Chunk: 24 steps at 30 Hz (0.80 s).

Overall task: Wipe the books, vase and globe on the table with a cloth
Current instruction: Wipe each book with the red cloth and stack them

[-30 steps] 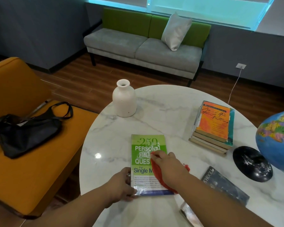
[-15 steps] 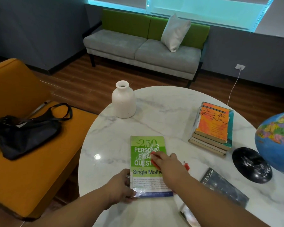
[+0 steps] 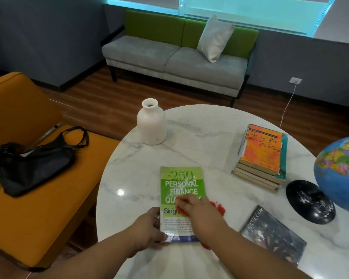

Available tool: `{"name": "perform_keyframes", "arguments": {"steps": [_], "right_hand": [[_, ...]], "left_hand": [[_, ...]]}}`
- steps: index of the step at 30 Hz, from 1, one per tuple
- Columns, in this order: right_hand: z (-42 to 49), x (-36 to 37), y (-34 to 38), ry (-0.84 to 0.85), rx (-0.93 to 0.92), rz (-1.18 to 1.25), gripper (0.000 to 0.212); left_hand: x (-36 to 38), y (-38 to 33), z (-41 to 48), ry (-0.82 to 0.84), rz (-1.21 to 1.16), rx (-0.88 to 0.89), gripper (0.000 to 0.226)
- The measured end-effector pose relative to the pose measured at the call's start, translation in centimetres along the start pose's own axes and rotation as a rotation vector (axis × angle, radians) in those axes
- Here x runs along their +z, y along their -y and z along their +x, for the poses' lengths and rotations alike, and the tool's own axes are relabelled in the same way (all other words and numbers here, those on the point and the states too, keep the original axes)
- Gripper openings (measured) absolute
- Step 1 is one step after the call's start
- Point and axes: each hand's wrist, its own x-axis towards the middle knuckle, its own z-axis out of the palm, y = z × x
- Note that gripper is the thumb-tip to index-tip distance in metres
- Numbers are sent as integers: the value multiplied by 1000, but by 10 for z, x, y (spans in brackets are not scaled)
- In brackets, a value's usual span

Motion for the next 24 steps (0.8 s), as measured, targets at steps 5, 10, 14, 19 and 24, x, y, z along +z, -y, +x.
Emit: {"name": "perform_keyframes", "arguments": {"steps": [5,10,14,19,24], "right_hand": [[-6,1,8,50,-161,-14,82],[5,-2,1,15,-38,-65,83],[0,5,10,109,-237,-15,85],[12,0,10,27,-111,-72,84],[9,4,15,58,-256,-32,86]], "left_hand": [[0,0,-2,-10,3,-2,61],[1,0,0,-8,3,-2,60],[0,1,0,-14,-8,-7,60],[1,-1,-1,-7,1,-3,59],[-1,1,0,-16,-1,4,60]]}}
